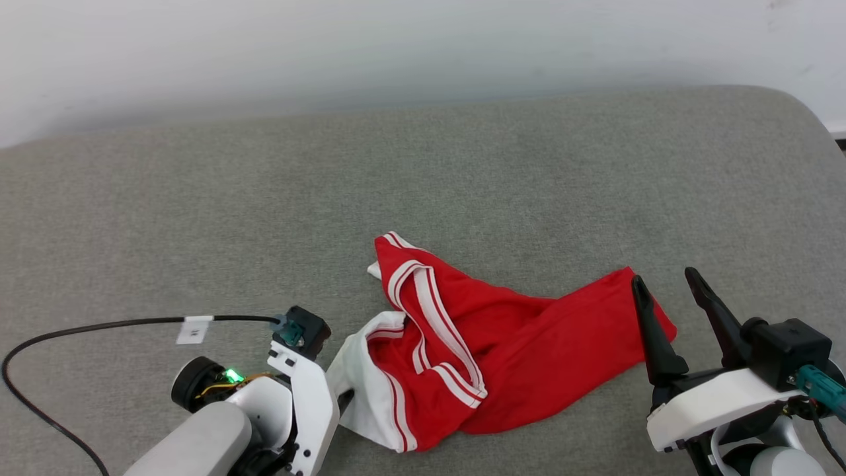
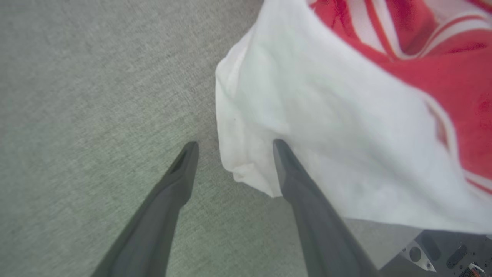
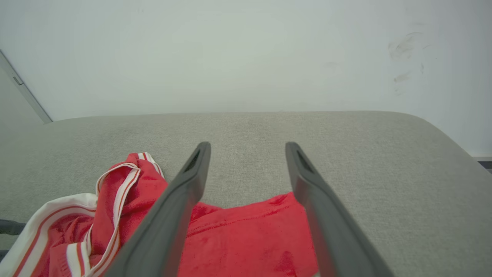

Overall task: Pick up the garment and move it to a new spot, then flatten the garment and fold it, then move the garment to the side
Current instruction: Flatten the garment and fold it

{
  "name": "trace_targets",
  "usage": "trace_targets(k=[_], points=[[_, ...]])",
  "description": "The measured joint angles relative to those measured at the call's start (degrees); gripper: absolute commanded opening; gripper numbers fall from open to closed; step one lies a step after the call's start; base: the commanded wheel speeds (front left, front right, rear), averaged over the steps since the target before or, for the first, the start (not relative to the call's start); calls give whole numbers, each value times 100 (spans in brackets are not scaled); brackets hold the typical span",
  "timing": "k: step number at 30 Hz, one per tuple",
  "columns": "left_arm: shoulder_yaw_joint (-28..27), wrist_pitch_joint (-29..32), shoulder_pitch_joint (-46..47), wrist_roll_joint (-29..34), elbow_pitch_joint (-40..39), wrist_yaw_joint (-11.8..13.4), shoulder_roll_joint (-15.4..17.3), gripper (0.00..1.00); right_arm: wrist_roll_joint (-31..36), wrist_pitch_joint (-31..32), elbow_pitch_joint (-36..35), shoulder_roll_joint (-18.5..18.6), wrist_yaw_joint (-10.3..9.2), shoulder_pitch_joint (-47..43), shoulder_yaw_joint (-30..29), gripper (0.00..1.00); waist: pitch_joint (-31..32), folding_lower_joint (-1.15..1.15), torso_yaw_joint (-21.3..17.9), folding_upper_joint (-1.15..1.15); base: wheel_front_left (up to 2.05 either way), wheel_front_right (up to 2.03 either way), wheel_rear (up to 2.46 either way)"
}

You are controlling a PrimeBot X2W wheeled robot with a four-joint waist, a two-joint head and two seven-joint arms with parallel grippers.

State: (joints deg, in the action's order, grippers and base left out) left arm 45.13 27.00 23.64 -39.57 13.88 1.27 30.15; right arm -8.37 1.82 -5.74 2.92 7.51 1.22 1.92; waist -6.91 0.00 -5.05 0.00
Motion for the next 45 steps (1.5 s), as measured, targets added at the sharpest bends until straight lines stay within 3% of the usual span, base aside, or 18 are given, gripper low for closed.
trace_targets(k=[4, 5, 6, 7, 8, 9, 14, 17, 22, 27, 30, 33, 34, 35, 36, 45], points=[[243, 631, 248, -63, 360, -271, -2, 100, -29, -36, 77, 0, 0, 28, -1, 100, -117, 0, -113, 0, 0, 0, 0], [275, 760, 299, -98, 417, -320, -4, 86, -33, -57, 92, 0, 0, 32, -8, 100, -133, 0, -138, 0, 0, 0, 0], [298, 882, 347, -124, 472, -359, -15, 86, -38, -67, 115, 0, 0, 37, -12, 100, -143, 0, -162, 0, 0, 0, 0], [309, 968, 378, -174, 519, -380, -29, 47, -56, -71, 132, 0, 0, 40, -12, 100, -145, 0, -181, 0, 0, 0, 0], [318, 991, 397, -194, 556, -391, -31, 33, -67, -77, 144, 0, -1, 42, -12, 100, -145, 0, -195, 0, 0, 0, 0], [322, 1002, 400, -203, 593, -415, -41, 0, -68, -78, 157, 0, 0, 50, -12, 100, -142, 0, -206, 0, 0, 0, 0], [189, 501, 347, -165, 698, -253, -62, 0, -76, -85, 168, 0, 0, 55, -119, 100, -113, 0, -159, 0, 0, 0, 0], [2, 64, 321, -70, 631, -9, -43, 0, -76, -81, 162, 1, -1, 20, -190, 100, -64, 0, -62, 0, 0, 0, 0], [-512, -470, 298, -60, 359, 466, 308, 0, -73, -63, 140, -2, 0, -5, -211, 100, 53, 0, 118, 0, 0, 0, 0], [-1096, -705, -218, -512, 237, 914, 572, 0, -67, -19, 98, 0, -1, -55, -224, 100, 163, 0, 240, 0, 0, 0, 0], [-1340, -780, -688, -902, 391, 1037, 581, 0, -65, 1, 58, -1, 0, -56, -204, 100, 167, 0, 246, 0, 0, 0, 0], [-1470, -867, -1001, -1220, 683, 982, 475, 0, -63, 25, 24, -1, 0, -57, -204, 100, 136, 0, 233, 0, 0, 0, 0], [-1488, -921, -1052, -1272, 770, 935, 423, 7, -52, 34, 18, -1, 0, -57, -208, 100, 128, 0, 228, 0, 0, 0, 0], [-1521, -999, -1056, -1317, 845, 896, 366, 47, -43, 52, 12, -1, 0, -57, -210, 100, 125, 0, 225, 0, 0, 0, 0], [-1539, -1103, -1053, -1317, 899, 871, 324, 100, -40, 56, 8, -1, 0, -57, -215, 100, 125, 0, 224, 0, 0, 0, 0], [-1589, -2386, -889, -844, 844, 935, 12, 100, -13, 158, -10, -1, 0, -133, -234, 100, 351, 0, 237, 0, 0, 0, 0]])
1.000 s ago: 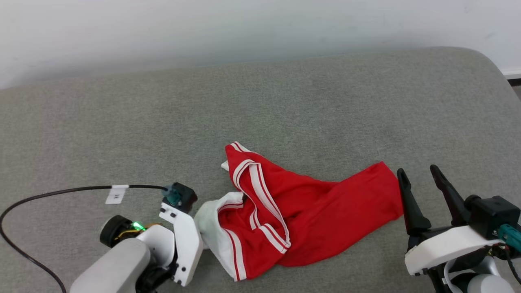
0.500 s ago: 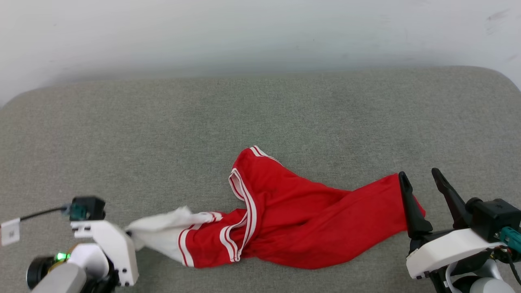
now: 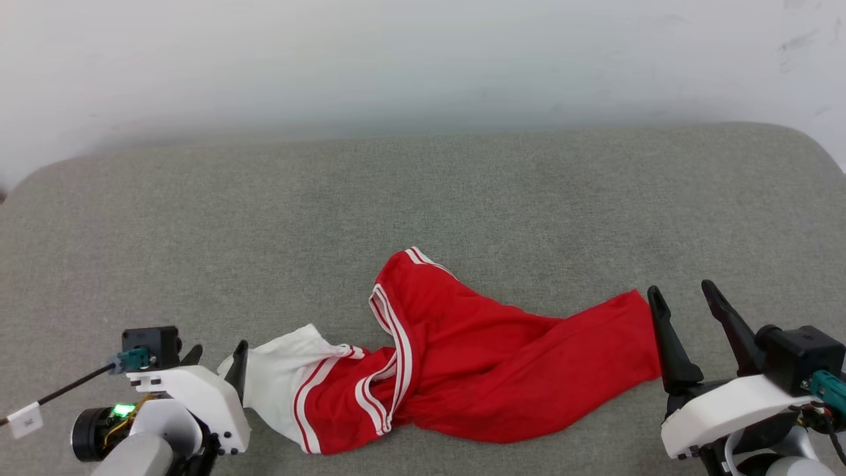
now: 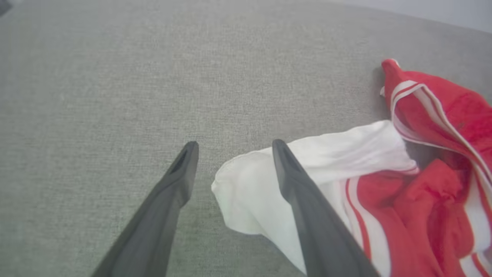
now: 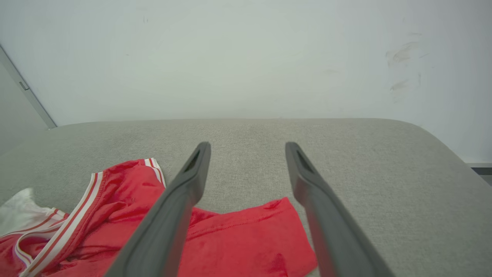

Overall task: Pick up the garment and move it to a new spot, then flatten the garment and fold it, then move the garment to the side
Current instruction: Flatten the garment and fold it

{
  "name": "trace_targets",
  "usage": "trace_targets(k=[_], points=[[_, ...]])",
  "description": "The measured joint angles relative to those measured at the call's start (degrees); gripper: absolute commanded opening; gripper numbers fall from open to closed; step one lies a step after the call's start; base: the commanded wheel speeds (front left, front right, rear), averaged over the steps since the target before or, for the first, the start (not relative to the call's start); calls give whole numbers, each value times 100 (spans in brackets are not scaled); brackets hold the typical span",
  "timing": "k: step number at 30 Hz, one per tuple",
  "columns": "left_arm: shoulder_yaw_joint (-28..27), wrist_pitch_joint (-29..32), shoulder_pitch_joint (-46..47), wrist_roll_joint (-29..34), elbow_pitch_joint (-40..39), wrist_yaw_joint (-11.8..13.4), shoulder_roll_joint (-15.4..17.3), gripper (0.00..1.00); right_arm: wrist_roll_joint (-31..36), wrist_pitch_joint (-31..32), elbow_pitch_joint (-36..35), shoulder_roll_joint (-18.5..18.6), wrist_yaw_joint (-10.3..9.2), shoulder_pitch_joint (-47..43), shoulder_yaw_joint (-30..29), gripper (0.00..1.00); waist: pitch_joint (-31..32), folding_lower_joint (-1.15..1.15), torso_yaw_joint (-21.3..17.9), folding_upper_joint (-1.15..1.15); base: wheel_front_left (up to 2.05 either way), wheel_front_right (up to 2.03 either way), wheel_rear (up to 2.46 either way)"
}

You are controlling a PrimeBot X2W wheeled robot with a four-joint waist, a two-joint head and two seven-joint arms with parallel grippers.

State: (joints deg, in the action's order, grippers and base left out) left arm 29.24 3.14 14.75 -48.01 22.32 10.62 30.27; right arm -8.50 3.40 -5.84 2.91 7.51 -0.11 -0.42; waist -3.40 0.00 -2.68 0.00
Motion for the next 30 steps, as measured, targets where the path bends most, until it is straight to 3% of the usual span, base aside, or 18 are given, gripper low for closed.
trace_targets(k=[10, 17, 23, 30], points=[[132, -1204, -159, 736, -1025, 514, -207, 100, -9, 71, 57, 0, 0, -163, -22, 100, 322, 0, 20, 0, 0, 0, 0], [225, -1549, -424, 1089, -1751, 909, -358, 100, -146, 307, 343, 0, 0, -210, -145, 100, 353, 0, 190, 0, 0, 0, 0], [300, -1590, -438, 1174, -2079, 1007, -436, 100, -417, 1050, 1178, 85, -1, 577, -68, 100, 174, 0, 410, 0, 0, 0, 0], [450, -1592, -92, 1267, -2064, 867, -617, 100, -978, 2275, 2316, 614, 0, 2056, 758, 100, -181, 0, 786, 0, 0, 0, 0]])
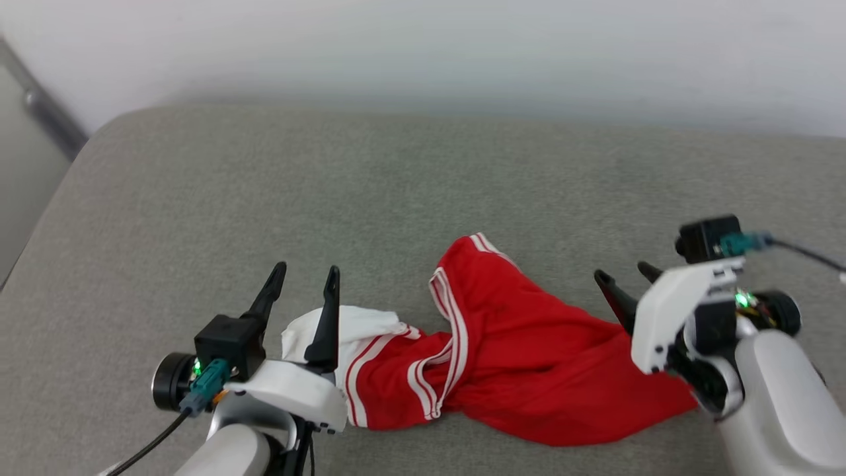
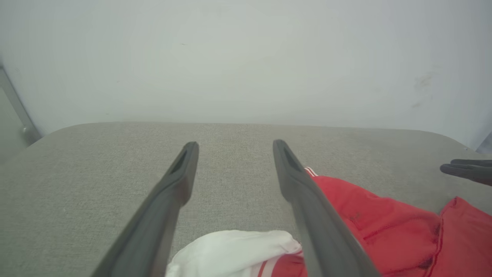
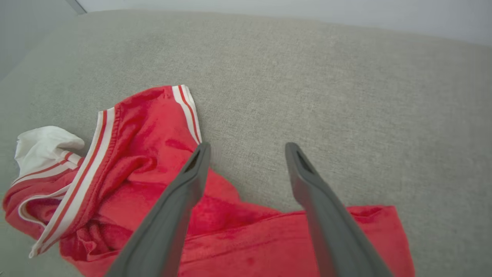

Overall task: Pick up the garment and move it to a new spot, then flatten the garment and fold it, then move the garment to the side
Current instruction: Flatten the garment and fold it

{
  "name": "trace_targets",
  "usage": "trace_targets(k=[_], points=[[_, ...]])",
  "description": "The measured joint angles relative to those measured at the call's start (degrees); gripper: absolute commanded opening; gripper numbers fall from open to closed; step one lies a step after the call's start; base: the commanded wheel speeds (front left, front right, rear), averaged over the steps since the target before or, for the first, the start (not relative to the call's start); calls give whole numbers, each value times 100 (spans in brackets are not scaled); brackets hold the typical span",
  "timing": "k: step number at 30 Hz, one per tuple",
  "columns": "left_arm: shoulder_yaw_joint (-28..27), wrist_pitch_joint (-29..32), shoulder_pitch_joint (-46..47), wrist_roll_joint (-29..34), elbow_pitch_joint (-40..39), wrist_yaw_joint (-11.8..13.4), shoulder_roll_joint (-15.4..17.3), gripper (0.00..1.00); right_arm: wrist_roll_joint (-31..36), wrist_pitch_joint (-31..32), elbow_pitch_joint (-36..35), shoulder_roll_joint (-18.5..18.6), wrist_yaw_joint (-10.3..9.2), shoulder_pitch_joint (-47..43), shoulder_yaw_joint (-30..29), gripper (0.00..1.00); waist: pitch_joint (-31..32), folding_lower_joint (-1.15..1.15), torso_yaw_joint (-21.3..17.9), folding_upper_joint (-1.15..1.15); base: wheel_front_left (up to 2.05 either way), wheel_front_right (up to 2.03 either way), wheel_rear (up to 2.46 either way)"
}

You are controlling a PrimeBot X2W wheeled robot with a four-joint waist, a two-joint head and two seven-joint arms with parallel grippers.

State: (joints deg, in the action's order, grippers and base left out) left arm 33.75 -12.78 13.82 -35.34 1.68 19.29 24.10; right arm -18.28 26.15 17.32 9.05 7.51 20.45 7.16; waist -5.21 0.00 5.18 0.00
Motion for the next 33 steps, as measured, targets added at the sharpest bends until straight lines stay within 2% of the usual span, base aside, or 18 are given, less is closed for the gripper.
trace_targets(k=[6, 14, 15, 17, 19, 20, 26, 33], points=[[133, -54, 416, 120, 86, -170, -221, 100, -449, 931, 816, 299, 0, 1143, 820, 100, -372, 0, 373, 0, 0, 0, 0], [223, -138, 659, 182, 327, -337, -514, 100, -1035, 1508, 1781, 467, 0, 1979, 1816, 100, -811, 1, 795, 0, 0, 0, 0], [211, -160, 677, 191, 403, -375, -566, 100, -1206, 1724, 2151, 530, 0, 2134, 2102, 100, -904, 0, 902, 0, 0, 0, 0], [190, -185, 700, 196, 446, -408, -619, 100, -1336, 1866, 2341, 561, 0, 2284, 2231, 100, -941, 0, 958, 0, 0, 0, 0], [163, -196, 706, 199, 501, -438, -635, 100, -1435, 1937, 2454, 588, 0, 2374, 2358, 17, -954, 0, 995, 0, 0, 0, 0], [143, -197, 706, 200, 527, -452, -641, 100, -1512, 1946, 2494, 589, 0, 2414, 2405, 0, -953, 0, 1004, 0, 0, 0, 0], [38, -205, 660, 224, 633, -468, -643, 100, -1567, 1344, 2392, 710, 0, 2684, 2810, 0, -848, 1, 921, 0, 0, 0, 0], [-38, -211, 454, 231, 668, -426, -588, 100, -1292, 465, 1696, 1227, 0, 3087, 2739, 0, -589, 1, 668, 0, 0, 0, 0]])
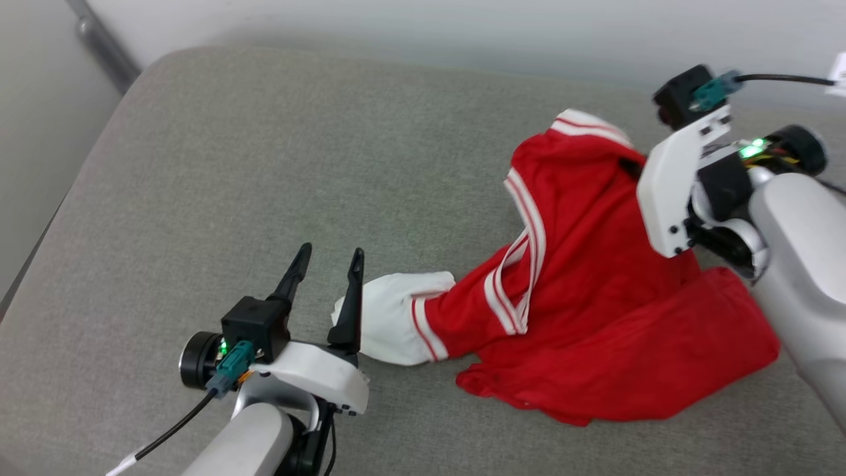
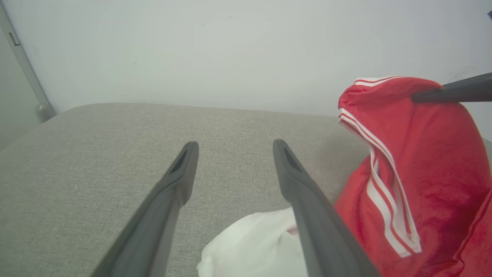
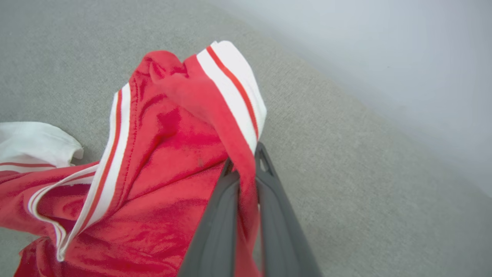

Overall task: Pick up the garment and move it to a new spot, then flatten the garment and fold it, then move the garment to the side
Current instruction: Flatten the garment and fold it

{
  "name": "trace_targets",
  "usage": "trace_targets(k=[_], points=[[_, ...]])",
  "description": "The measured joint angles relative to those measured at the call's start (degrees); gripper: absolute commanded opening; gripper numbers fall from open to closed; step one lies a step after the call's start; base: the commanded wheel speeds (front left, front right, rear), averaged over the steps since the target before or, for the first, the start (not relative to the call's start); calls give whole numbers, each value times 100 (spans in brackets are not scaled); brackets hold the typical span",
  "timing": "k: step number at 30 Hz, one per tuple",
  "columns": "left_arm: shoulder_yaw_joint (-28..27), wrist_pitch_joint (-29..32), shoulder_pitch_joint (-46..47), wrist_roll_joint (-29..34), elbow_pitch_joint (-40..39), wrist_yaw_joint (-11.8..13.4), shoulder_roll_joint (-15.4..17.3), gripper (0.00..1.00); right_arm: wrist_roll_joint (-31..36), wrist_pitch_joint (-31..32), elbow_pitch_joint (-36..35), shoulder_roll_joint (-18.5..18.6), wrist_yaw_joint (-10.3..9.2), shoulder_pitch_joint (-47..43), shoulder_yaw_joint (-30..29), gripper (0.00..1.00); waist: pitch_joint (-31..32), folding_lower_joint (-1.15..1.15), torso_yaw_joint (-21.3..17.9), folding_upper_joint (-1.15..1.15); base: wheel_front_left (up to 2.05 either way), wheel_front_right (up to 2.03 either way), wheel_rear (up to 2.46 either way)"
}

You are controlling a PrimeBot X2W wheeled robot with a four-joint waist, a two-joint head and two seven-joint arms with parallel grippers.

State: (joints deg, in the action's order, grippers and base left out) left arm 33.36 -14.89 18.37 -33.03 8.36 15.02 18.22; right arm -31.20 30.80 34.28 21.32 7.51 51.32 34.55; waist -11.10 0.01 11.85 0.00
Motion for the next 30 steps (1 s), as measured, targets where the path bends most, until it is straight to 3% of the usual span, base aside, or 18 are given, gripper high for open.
trace_targets(k=[4, 9, 14, 16, 17, 18, 19, 25, 30], points=[[-113, -1, -188, -54, -12, 73, 116, 100, 322, -276, -702, 315, 0, -531, -361, 0, 177, 0, -203, 0, 0, 0, 0], [-237, 1, -461, -124, -82, 196, 240, 100, 864, -241, -1704, 368, 0, -2122, -1004, 0, 365, 0, -492, 0, 0, 0, 0], [-268, 71, -641, -201, -170, 291, 312, 100, 1223, -52, -2593, -154, -1, -3881, -1539, 0, 508, -1, -711, 0, 0, 0, 0], [-275, 107, -675, -208, -192, 313, 338, 100, 1282, 10, -2797, -443, 0, -4436, -1705, 6, 550, 0, -755, 0, 0, 0, 0], [-274, 119, -675, -212, -207, 314, 346, 100, 1384, 7, -2897, -558, 0, -4684, -1760, 20, 569, 0, -767, 0, 0, 0, 0], [-272, 126, -676, -221, -219, 320, 354, 100, 1466, -10, -2974, -671, 0, -4870, -1850, 64, 582, 0, -777, 0, 0, 0, 0], [-275, 142, -682, -229, -226, 334, 361, 100, 1468, -41, -3047, -800, -1, -5003, -1912, 100, 591, 0, -788, 0, 0, 0, 0], [-280, 204, -757, -244, -268, 376, 431, 100, 1629, -681, -3627, -1259, 0, -5246, -2352, 100, 666, 0, -874, 0, 0, 0, 0], [-268, 226, -761, -244, -305, 410, 464, 100, 1536, -769, -3920, -1350, 0, -5233, -2742, 100, 695, -1, -926, 0, 0, 0, 0]])
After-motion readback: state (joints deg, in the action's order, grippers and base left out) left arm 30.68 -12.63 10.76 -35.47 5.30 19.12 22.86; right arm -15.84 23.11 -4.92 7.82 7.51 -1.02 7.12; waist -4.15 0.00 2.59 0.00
